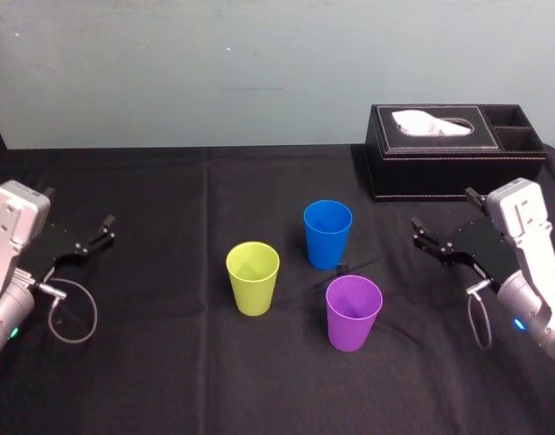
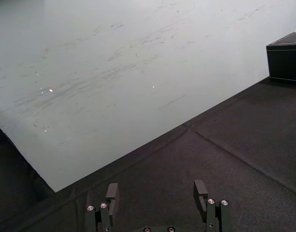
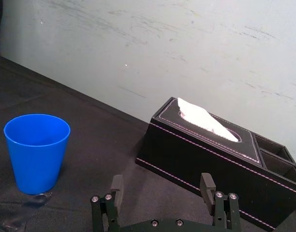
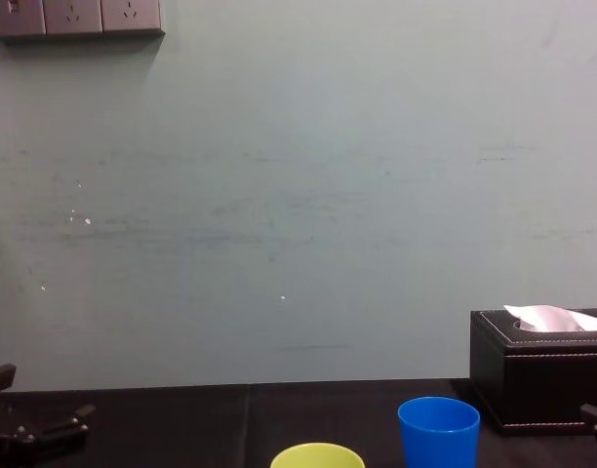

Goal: Stack the three plastic cups sequentially using one hand.

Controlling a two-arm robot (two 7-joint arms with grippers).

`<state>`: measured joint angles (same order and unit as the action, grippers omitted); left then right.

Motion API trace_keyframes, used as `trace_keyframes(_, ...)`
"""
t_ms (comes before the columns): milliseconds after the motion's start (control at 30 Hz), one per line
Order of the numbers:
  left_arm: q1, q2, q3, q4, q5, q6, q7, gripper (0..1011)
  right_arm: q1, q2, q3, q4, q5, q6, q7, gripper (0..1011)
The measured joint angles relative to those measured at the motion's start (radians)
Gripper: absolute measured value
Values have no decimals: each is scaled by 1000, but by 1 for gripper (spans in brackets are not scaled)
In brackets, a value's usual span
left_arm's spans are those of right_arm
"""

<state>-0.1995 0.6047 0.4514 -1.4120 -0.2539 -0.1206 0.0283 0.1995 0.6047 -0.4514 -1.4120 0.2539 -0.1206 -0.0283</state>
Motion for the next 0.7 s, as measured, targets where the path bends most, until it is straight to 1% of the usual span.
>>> trace_keyframes(700,0,0,0,0,0,0,0,1010,0,0,0,0,0,0,0,1004)
